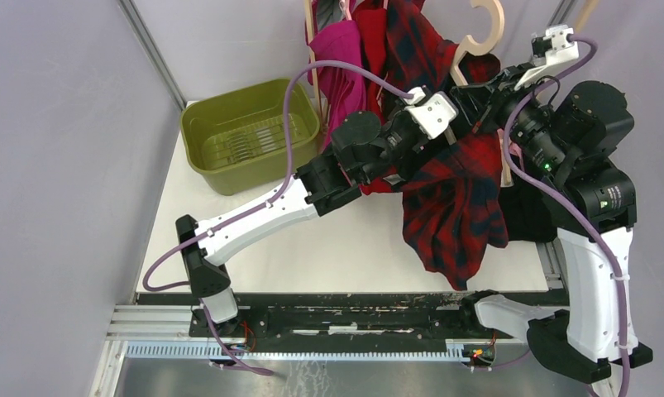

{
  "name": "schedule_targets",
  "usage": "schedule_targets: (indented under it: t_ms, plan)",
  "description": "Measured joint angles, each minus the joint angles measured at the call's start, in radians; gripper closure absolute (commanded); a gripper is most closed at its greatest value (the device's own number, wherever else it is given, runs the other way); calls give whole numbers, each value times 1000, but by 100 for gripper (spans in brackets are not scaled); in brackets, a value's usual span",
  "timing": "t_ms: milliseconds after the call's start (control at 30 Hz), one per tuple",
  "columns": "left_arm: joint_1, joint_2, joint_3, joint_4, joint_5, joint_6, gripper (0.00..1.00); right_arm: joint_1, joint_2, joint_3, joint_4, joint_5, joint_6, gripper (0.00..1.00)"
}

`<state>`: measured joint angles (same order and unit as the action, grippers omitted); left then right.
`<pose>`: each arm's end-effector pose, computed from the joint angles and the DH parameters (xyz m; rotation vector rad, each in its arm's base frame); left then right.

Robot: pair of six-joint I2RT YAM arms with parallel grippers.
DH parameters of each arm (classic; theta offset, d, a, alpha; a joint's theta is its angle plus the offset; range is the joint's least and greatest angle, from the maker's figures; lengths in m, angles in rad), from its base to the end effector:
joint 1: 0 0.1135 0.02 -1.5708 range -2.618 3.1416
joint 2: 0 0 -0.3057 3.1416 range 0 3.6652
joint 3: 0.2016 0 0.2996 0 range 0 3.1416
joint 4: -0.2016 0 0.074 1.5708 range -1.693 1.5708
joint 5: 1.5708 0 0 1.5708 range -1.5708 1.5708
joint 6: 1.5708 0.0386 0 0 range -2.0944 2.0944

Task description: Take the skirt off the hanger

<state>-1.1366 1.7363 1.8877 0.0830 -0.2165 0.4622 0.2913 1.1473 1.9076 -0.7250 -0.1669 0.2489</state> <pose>0.2011 -0.4140 0.5445 0.8332 1.0678 -0.4248 0.1684 0.0572 0.6419 -0.1678 1.5533 0.5557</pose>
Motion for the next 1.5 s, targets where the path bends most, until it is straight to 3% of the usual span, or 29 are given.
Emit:
schedule_targets:
  t_ms: [267, 433, 767, 967, 1067, 1200, 1367, 1500]
  plan:
    - [0, -8, 3, -16, -26, 5, 97, 10, -31, -241, 258, 58, 24, 99]
    - [9, -8, -8, -41, -93, 24, 97, 34, 1, -286, 347, 105, 5, 99]
    - [11, -8, -19, -63, -140, 49, 97, 106, 46, -213, 267, 333, -189, 99]
    - [-10, -8, -19, -111, -116, 55, 96, 107, -64, -301, 235, 388, -168, 99]
    - [-32, -8, -17, -127, -114, 64, 73, 105, -123, -308, 179, 406, -141, 99]
    - [-48, -10, -11, -160, -114, 73, 52, 93, -174, -308, 146, 447, -121, 99]
    - [-53, -18, 2, -163, -114, 75, 45, 85, -189, -308, 145, 482, -103, 99]
    - [-52, -39, 23, -164, -113, 74, 50, 85, -173, -308, 145, 482, -90, 99]
